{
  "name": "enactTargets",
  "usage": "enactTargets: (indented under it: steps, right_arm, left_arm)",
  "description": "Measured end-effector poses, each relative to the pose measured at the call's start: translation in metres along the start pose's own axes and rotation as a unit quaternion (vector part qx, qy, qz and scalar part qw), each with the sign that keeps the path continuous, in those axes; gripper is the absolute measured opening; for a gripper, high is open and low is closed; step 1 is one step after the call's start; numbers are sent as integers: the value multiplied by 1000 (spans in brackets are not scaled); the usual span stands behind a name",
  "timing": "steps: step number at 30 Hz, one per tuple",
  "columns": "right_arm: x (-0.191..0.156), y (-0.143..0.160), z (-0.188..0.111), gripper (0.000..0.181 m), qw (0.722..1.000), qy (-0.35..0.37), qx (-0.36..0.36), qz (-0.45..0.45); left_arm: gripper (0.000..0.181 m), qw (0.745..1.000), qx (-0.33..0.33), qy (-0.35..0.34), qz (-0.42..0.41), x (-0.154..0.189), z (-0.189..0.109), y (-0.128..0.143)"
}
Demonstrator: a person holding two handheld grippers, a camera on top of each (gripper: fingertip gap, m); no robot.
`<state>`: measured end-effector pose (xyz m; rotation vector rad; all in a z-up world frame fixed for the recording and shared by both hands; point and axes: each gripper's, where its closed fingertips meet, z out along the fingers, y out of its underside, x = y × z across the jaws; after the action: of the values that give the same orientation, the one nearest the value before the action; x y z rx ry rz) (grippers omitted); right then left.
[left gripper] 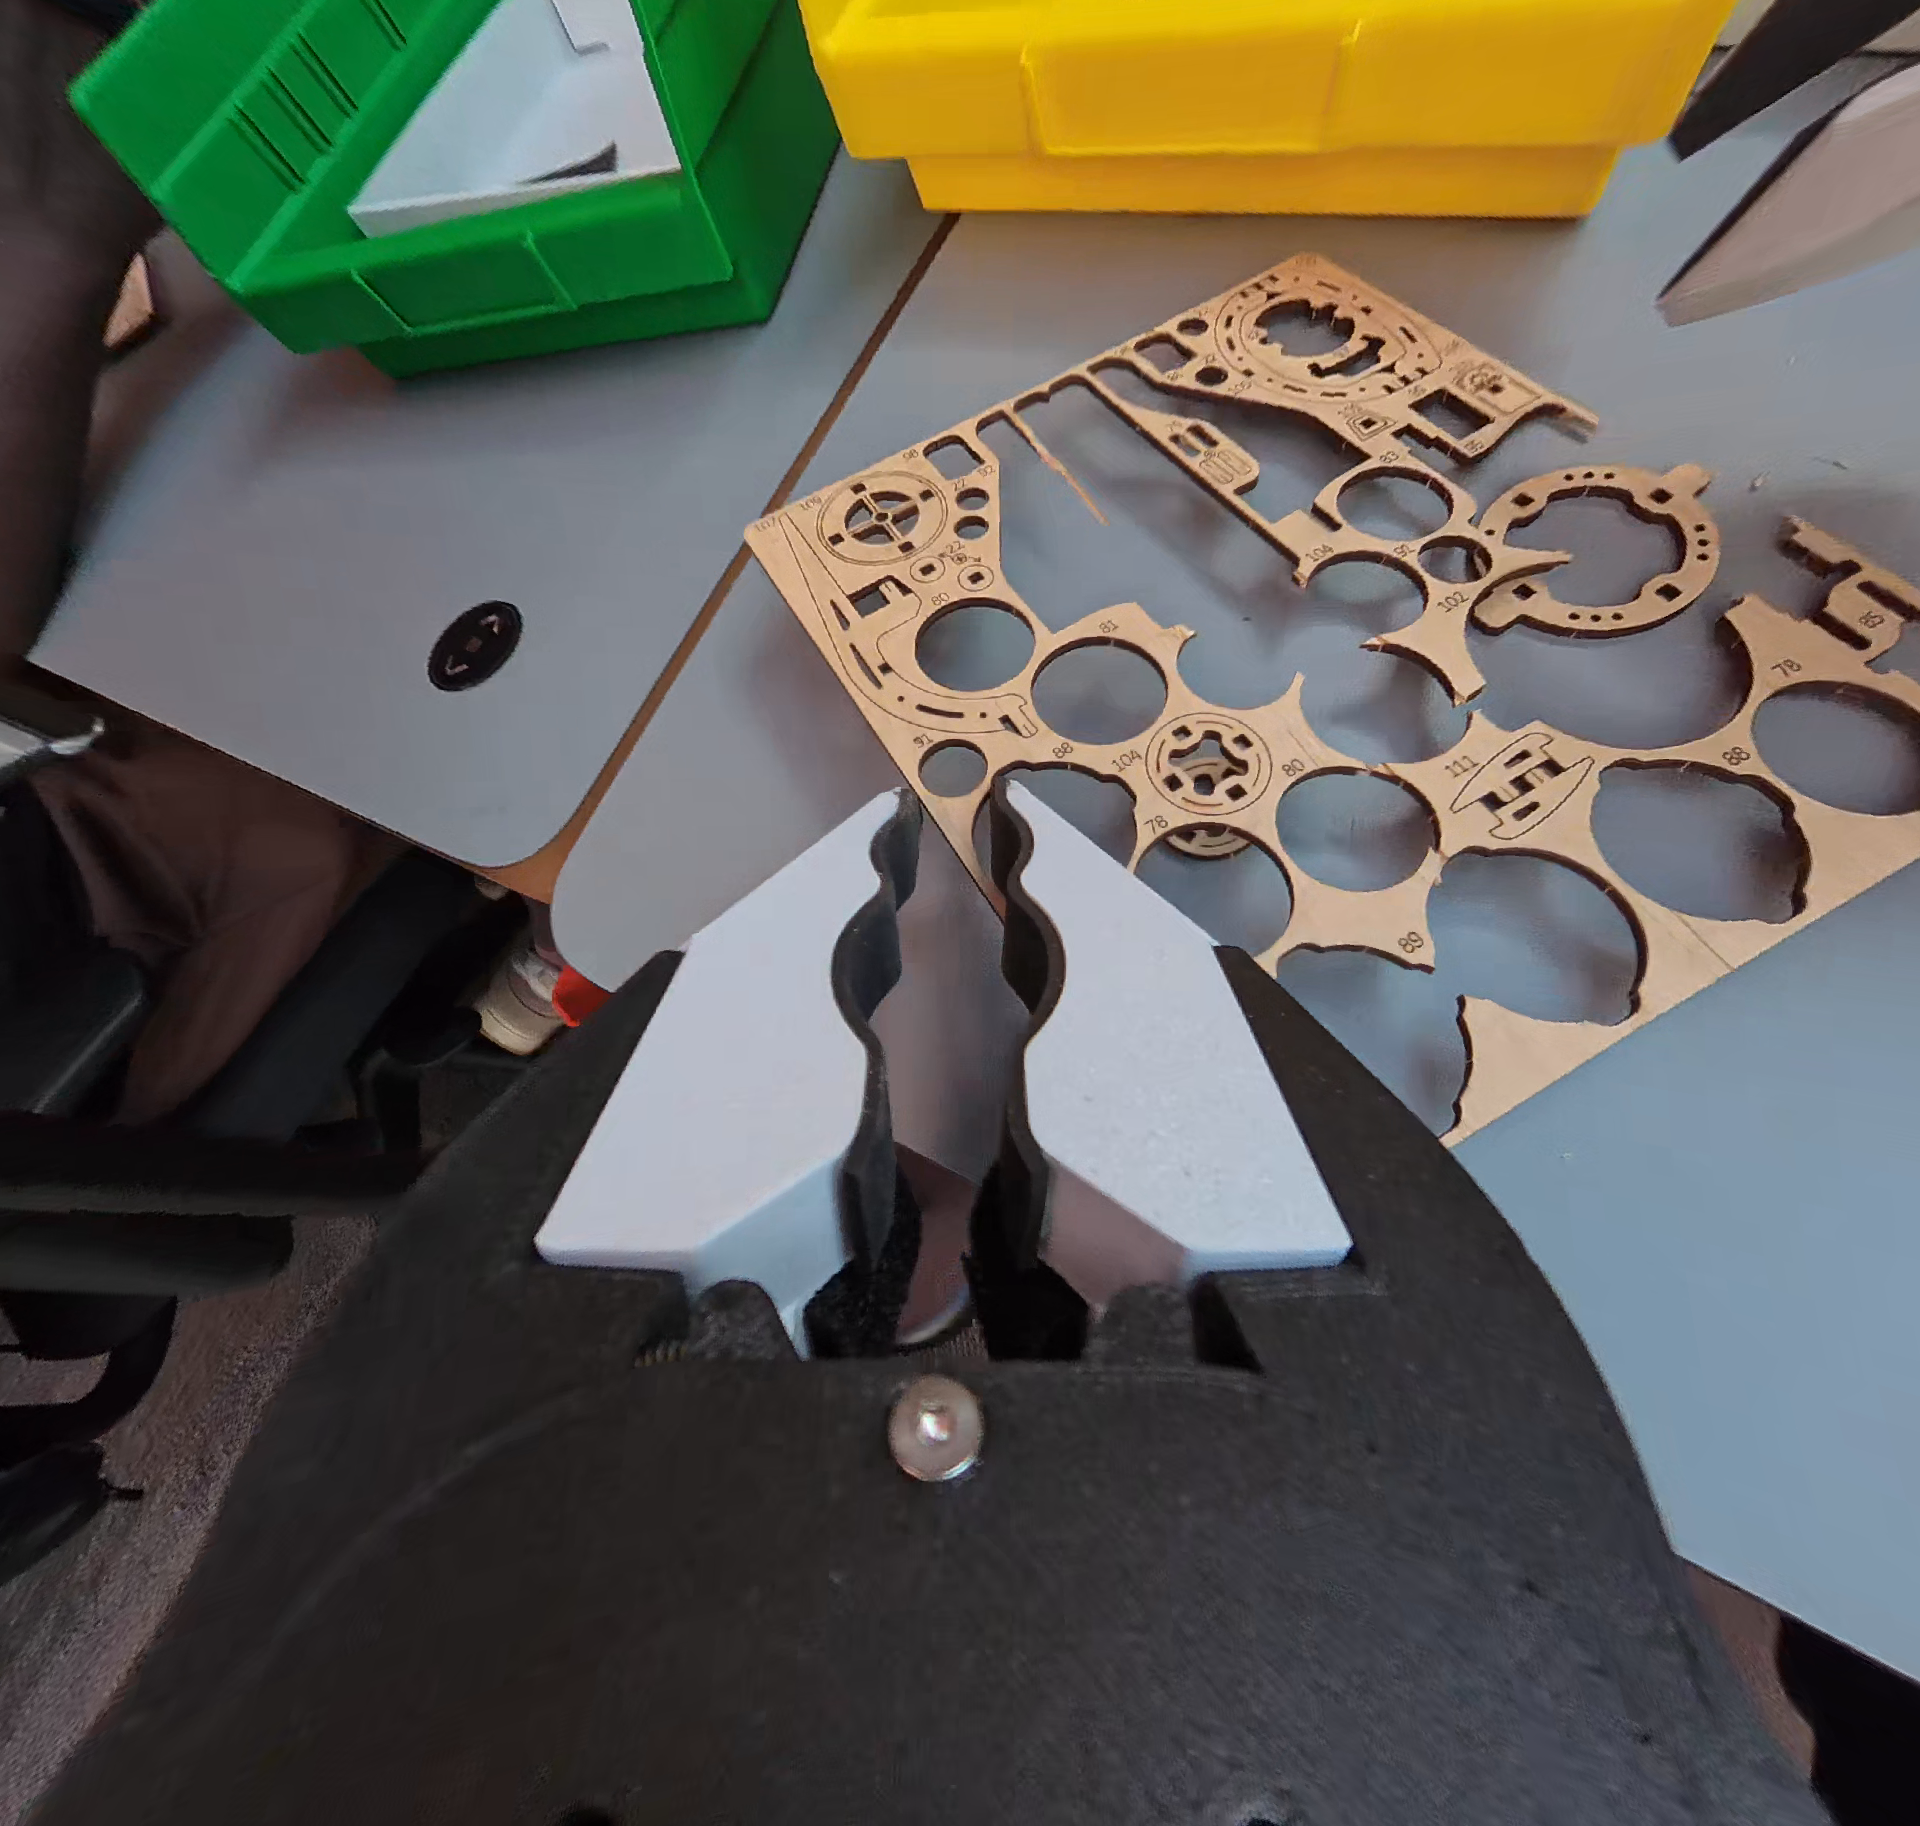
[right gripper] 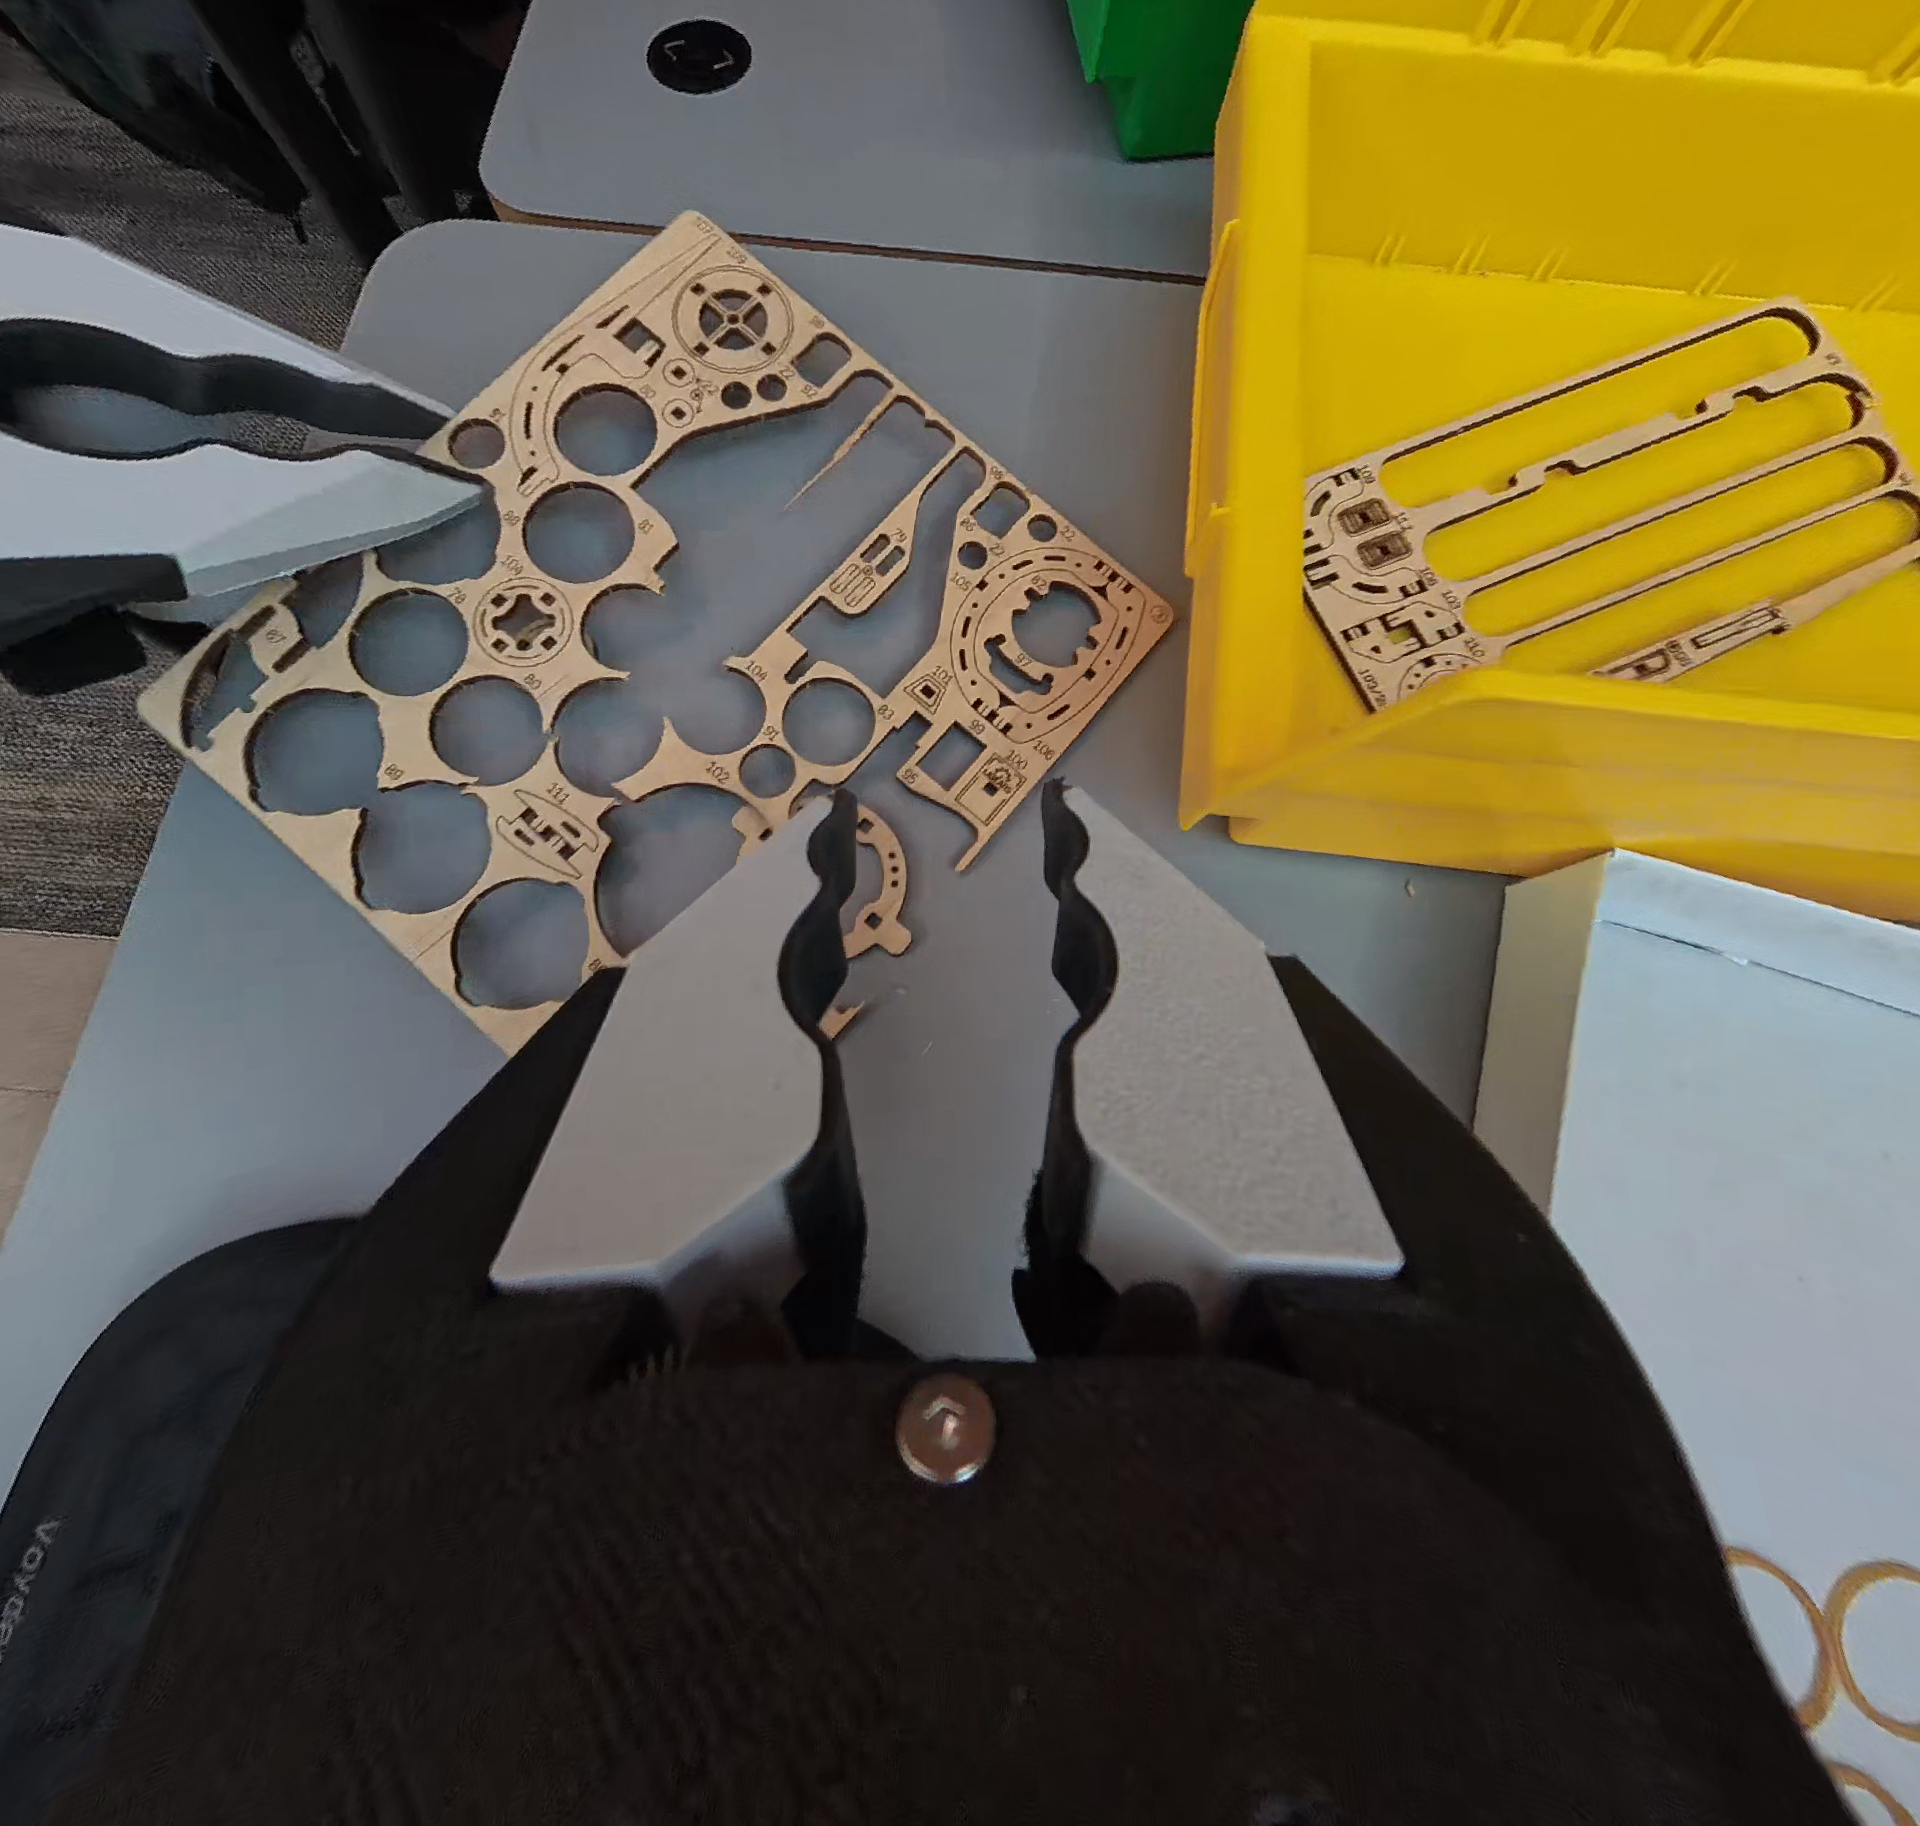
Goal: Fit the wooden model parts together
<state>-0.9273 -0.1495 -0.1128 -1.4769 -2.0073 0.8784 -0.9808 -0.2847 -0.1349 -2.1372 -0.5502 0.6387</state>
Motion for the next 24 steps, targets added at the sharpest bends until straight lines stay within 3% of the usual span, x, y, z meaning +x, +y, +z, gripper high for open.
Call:
enactTargets:
  steps: [4,18,21,24]
  right_arm:
    - [12,-4,4,37,999,13,18,43]
    - [17,-9,9,37,977,-62,62,192]
    - [10,-13,6,36,963,-117,74,229]
    - [-5,-27,-7,15,929,-222,108,274]
  left_arm:
    - [11,998,57,-25,17,-6,-12,-14]
    - [11,982,174,-51,56,2,-42,-45]
    - [11,980,187,-50,54,1,-47,-47]
    - [11,978,197,-49,48,-1,-50,-47]
